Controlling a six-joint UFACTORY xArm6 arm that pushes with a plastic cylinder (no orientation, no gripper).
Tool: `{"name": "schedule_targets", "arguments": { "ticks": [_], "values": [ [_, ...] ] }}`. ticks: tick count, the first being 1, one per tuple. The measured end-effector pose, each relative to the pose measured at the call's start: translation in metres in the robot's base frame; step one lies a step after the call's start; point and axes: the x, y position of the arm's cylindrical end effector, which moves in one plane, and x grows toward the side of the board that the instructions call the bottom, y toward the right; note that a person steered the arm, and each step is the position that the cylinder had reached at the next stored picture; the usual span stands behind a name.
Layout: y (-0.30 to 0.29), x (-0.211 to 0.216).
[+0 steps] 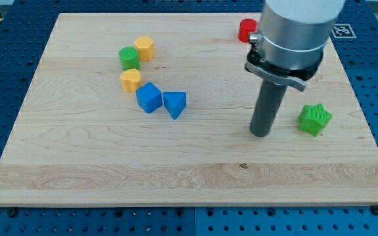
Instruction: Slide the green star slightly up
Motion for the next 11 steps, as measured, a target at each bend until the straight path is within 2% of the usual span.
{"name": "schedule_targets", "arguments": {
  "ticks": [3, 7, 11],
  "values": [
    [0.025, 0.025],
    [0.079, 0.025],
    [0.089, 0.014]
  ]
}}
